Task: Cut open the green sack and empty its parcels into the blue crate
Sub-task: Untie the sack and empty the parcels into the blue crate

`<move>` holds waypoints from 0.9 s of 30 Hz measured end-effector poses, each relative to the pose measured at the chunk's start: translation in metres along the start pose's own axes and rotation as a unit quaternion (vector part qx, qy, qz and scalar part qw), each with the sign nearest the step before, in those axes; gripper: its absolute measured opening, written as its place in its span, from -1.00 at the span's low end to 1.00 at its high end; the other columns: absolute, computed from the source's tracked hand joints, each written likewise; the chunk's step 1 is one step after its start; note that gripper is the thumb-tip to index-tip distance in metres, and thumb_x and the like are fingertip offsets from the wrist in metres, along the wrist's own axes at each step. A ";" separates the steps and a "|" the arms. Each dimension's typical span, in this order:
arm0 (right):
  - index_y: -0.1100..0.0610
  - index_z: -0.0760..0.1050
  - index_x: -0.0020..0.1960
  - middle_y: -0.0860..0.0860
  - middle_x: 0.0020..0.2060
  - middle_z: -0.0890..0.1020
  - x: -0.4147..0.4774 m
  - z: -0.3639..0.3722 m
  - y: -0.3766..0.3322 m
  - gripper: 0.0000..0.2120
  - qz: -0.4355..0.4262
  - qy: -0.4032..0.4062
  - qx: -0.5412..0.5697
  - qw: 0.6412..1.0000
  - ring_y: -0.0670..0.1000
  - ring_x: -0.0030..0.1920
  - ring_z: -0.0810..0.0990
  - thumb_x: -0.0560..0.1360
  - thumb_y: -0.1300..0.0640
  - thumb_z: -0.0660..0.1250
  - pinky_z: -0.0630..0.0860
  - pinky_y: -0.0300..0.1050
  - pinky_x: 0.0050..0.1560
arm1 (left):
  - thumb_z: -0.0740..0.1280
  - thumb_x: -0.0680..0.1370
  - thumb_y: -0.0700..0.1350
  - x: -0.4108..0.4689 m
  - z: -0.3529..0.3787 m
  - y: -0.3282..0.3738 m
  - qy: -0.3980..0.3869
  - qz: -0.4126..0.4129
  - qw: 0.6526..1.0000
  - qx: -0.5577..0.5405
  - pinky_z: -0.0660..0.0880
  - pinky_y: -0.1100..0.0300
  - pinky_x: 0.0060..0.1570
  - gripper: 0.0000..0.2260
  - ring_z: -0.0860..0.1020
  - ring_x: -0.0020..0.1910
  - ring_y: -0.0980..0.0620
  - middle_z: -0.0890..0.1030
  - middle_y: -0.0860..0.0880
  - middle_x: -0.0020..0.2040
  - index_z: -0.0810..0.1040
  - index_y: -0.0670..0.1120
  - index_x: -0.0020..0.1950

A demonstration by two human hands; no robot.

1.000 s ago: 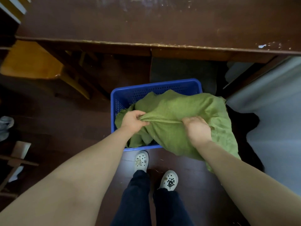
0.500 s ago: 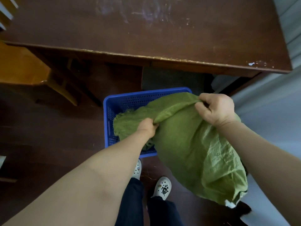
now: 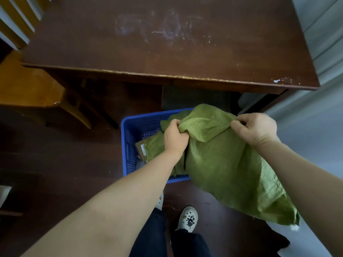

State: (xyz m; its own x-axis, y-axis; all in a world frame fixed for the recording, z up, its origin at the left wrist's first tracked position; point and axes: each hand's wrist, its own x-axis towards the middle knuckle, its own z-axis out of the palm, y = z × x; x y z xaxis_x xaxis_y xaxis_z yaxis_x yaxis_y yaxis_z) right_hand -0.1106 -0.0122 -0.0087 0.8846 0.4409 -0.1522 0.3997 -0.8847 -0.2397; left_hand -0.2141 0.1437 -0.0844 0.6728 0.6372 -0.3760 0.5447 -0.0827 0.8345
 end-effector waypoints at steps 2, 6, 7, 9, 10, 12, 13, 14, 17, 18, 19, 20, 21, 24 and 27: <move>0.14 0.60 -0.25 0.11 -0.34 0.62 0.002 0.000 0.003 -0.54 -0.007 0.006 -0.004 1.000 0.15 -0.20 0.56 0.28 -0.12 0.03 0.47 -0.09 -0.21 | 0.33 0.46 -0.24 -0.003 -0.002 0.003 0.039 0.009 0.999 -0.001 0.44 0.17 -0.10 -0.86 0.57 -0.01 -0.07 0.60 -0.03 -0.08 0.51 -0.13 0.00; 0.17 0.49 -0.33 0.08 -0.43 0.53 0.004 0.004 0.002 -0.58 -0.036 -0.014 -0.003 0.999 0.15 -0.25 0.55 0.29 -0.13 0.03 0.43 -0.07 -0.28 | 0.32 0.47 -0.19 0.004 -0.016 -0.008 0.032 -0.033 0.993 0.112 0.45 0.16 -0.04 -0.71 0.55 0.09 -0.10 0.60 -0.08 0.09 0.47 -0.08 0.19; 0.15 0.48 -0.32 0.06 -0.43 0.52 0.005 0.008 0.000 -0.59 -0.048 -0.027 -0.008 0.998 0.15 -0.24 0.55 0.29 -0.15 0.03 0.41 -0.09 -0.30 | 0.34 0.45 -0.16 0.006 -0.020 -0.014 -0.009 -0.082 0.982 0.169 0.47 0.09 0.09 -0.58 0.52 0.18 -0.14 0.55 -0.12 0.21 0.39 -0.08 0.30; 0.09 0.45 -0.31 0.02 -0.41 0.48 0.006 0.015 -0.006 -0.63 -0.073 -0.053 -0.025 0.996 0.14 -0.20 0.56 0.30 -0.17 0.04 0.33 -0.14 -0.30 | 0.41 0.38 -0.09 0.006 -0.024 -0.021 -0.094 -0.143 0.948 0.270 0.26 -0.06 0.39 -0.22 0.28 0.42 -0.20 0.30 -0.16 0.45 0.07 -0.03 0.51; 0.08 0.46 -0.30 0.01 -0.39 0.47 0.007 0.019 -0.010 -0.64 -0.083 -0.066 -0.027 0.994 0.14 -0.19 0.55 0.33 -0.17 0.06 0.30 -0.15 -0.29 | 0.44 0.34 -0.06 0.005 -0.022 -0.020 -0.111 -0.110 0.942 0.298 0.09 -0.10 0.46 -0.07 0.12 0.50 -0.18 0.14 -0.13 0.53 -0.09 0.01 0.54; 0.09 0.52 -0.25 0.02 -0.36 0.48 0.006 0.027 -0.017 -0.70 -0.091 -0.088 -0.019 0.992 0.14 -0.19 0.53 0.45 -0.09 0.17 0.29 -0.16 -0.28 | 0.48 0.31 0.00 0.002 -0.011 -0.015 -0.117 0.024 0.946 0.301 -0.08 -0.11 0.51 0.06 -0.08 0.55 -0.11 -0.07 -0.06 0.58 -0.24 0.06 0.54; 0.11 0.54 -0.24 0.02 -0.36 0.48 0.005 0.031 -0.020 -0.75 -0.095 -0.095 -0.006 0.991 0.13 -0.20 0.52 0.48 -0.01 0.21 0.30 -0.16 -0.28 | 0.49 0.32 0.03 0.000 -0.004 -0.010 -0.132 0.091 0.941 0.298 -0.10 -0.10 0.51 0.06 -0.09 0.56 -0.08 -0.08 -0.06 0.58 -0.23 0.08 0.54; 0.11 0.54 -0.24 0.02 -0.37 0.49 0.004 0.036 -0.021 -0.79 -0.098 -0.099 0.012 0.990 0.13 -0.20 0.53 0.48 0.04 0.23 0.32 -0.16 -0.28 | 0.48 0.34 0.08 -0.002 0.003 -0.006 -0.154 0.142 0.931 0.300 -0.08 -0.09 0.52 0.01 -0.04 0.55 -0.07 -0.01 -0.06 0.58 -0.16 0.08 0.55; 0.15 0.59 -0.19 0.02 -0.37 0.50 0.002 0.046 -0.016 -0.83 -0.083 -0.096 0.069 0.989 0.13 -0.21 0.54 0.46 0.13 0.25 0.35 -0.16 -0.26 | 0.39 0.45 0.10 -0.001 0.023 0.000 -0.202 0.185 0.914 0.298 0.30 0.04 0.35 -0.39 0.38 0.36 -0.09 0.44 -0.09 0.35 0.32 -0.01 0.45; 0.19 0.59 -0.19 0.04 -0.36 0.51 0.001 0.048 -0.012 -0.83 -0.075 -0.097 0.082 0.989 0.14 -0.20 0.54 0.45 0.14 0.26 0.36 -0.15 -0.26 | 0.36 0.49 0.06 -0.001 0.029 0.001 -0.199 0.187 0.916 0.292 0.39 0.07 0.20 -0.55 0.47 0.24 -0.10 0.52 -0.11 0.22 0.48 -0.08 0.33; 0.20 0.58 -0.18 0.06 -0.34 0.53 0.000 0.050 -0.007 -0.84 -0.065 -0.101 0.099 0.988 0.15 -0.18 0.56 0.45 0.15 0.26 0.40 -0.13 -0.24 | 0.34 0.51 0.02 0.000 0.034 0.000 -0.191 0.182 0.924 0.276 0.42 0.09 0.08 -0.66 0.52 0.13 -0.11 0.56 -0.12 0.12 0.58 -0.15 0.19; 0.19 0.59 -0.16 0.08 -0.29 0.57 -0.003 0.052 0.000 -0.85 -0.045 -0.104 0.127 0.985 0.14 -0.15 0.57 0.44 0.16 0.27 0.44 -0.11 -0.20 | 0.33 0.52 -0.02 -0.001 0.039 -0.001 -0.180 0.176 0.935 0.251 0.42 0.10 0.01 -0.72 0.55 0.07 -0.12 0.59 -0.14 0.06 0.62 -0.20 0.09; 0.16 0.59 -0.11 0.07 -0.22 0.61 -0.007 0.053 0.007 -0.86 -0.023 -0.098 0.170 0.980 0.11 -0.12 0.57 0.43 0.17 0.28 0.46 -0.10 -0.13 | 0.34 0.53 -0.05 -0.001 0.042 -0.003 -0.169 0.165 0.945 0.225 0.43 0.11 -0.02 -0.75 0.57 0.03 -0.13 0.62 -0.14 0.03 0.64 -0.21 0.04; 0.03 0.52 0.15 0.05 0.08 0.55 -0.021 0.055 0.034 -0.69 0.098 -0.021 0.246 0.964 0.09 0.17 0.46 0.42 0.13 0.25 0.38 -0.01 0.22 | 0.34 0.53 -0.10 -0.003 0.046 -0.005 -0.135 0.129 0.963 0.195 0.48 0.12 0.00 -0.79 0.59 0.02 -0.12 0.67 -0.15 0.00 0.66 -0.20 0.04; 0.07 0.27 0.41 0.14 0.41 0.29 -0.035 0.069 0.072 -0.52 0.344 -0.042 0.193 0.918 0.18 0.44 0.17 0.50 0.06 0.17 0.12 0.15 0.43 | 0.34 0.53 -0.10 -0.002 0.047 -0.006 -0.115 0.103 0.971 0.181 0.44 0.12 -0.16 -0.78 0.59 -0.13 -0.16 0.66 -0.21 -0.16 0.66 -0.25 -0.09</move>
State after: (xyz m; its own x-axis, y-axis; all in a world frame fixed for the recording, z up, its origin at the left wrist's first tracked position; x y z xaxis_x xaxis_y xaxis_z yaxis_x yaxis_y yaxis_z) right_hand -0.1295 -0.0807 -0.0869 0.8678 -0.1783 -0.4638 -0.3761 -0.8458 -0.3785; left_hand -0.1951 0.1065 -0.1073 0.8571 0.3945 -0.3314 0.4997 -0.4800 0.7210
